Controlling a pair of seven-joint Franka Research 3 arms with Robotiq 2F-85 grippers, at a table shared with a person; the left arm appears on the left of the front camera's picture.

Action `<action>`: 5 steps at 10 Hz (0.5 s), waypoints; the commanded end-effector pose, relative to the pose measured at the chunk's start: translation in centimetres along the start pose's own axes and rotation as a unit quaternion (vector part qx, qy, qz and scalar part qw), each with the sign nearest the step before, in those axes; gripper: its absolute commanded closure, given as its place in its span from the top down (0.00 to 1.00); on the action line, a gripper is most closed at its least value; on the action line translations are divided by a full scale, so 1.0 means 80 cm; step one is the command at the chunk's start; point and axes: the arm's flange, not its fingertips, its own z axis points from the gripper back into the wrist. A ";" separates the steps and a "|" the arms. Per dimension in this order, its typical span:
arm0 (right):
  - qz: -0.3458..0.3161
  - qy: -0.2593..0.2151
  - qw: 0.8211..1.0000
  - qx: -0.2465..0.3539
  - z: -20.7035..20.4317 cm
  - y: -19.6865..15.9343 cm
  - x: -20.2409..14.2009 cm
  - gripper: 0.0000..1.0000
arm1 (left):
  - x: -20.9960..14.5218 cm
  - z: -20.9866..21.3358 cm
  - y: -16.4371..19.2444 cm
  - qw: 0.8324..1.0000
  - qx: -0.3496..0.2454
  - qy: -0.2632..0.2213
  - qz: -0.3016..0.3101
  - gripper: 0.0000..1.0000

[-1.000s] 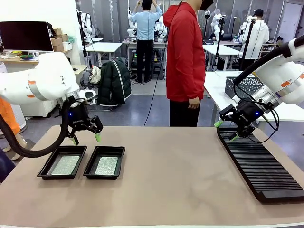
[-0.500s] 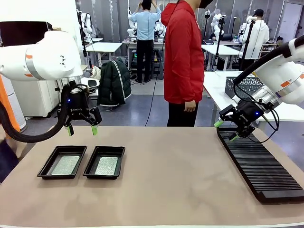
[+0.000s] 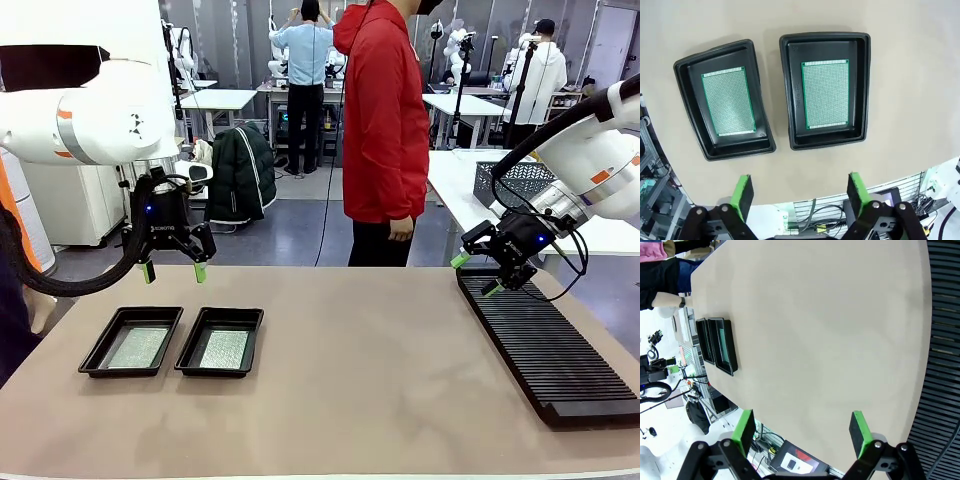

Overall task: Inspect and transfer BCBs to ESD trays.
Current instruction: Pick up the ESD tray and place it on the left side of the table.

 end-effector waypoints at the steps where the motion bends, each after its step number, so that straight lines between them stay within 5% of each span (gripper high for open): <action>1: -0.004 0.001 1.000 -0.005 0.001 0.002 -0.004 1.00 | 0.001 0.001 0.002 1.000 -0.001 -0.001 -0.005 1.00; 5: -0.004 0.001 1.000 -0.005 0.001 0.002 -0.004 1.00 | 0.001 0.001 0.002 1.000 -0.001 -0.001 -0.005 1.00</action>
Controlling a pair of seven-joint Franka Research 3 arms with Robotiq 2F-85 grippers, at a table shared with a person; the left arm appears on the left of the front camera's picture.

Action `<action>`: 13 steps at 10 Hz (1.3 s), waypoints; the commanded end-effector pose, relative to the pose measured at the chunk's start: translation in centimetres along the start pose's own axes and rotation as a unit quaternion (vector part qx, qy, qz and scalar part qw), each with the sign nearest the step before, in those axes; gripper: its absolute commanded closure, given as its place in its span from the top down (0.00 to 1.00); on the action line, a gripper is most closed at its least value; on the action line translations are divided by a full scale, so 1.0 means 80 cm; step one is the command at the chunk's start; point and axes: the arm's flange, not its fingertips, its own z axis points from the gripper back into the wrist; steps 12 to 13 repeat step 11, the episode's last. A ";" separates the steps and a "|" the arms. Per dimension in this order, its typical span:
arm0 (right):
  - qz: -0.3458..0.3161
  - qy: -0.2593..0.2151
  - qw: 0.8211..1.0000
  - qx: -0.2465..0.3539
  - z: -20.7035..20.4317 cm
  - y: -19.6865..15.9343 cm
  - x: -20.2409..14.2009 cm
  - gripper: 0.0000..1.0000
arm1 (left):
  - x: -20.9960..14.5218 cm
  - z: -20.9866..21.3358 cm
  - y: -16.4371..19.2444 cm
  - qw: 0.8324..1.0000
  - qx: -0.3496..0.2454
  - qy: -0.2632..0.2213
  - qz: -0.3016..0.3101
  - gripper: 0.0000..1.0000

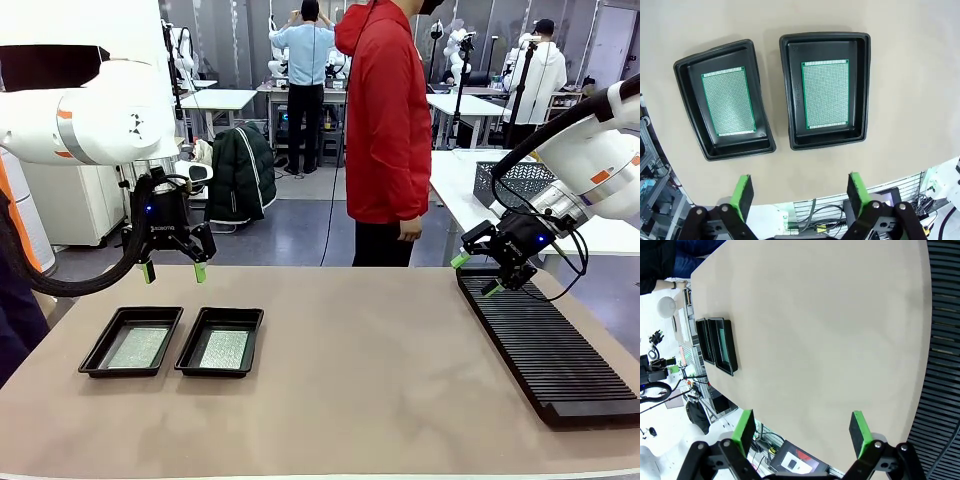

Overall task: Inspect and transfer BCBs to ESD trays.
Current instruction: Pick up the ESD tray and place it on the left side of the table.

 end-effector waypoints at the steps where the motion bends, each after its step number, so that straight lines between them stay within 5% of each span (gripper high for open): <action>1: -0.004 0.001 1.000 -0.005 0.001 0.002 -0.004 1.00 | 0.000 0.001 0.002 1.000 -0.001 -0.001 -0.005 1.00; 13: -0.004 0.001 1.000 -0.005 0.001 0.002 -0.004 1.00 | 0.000 0.001 0.002 1.000 -0.001 -0.001 -0.005 1.00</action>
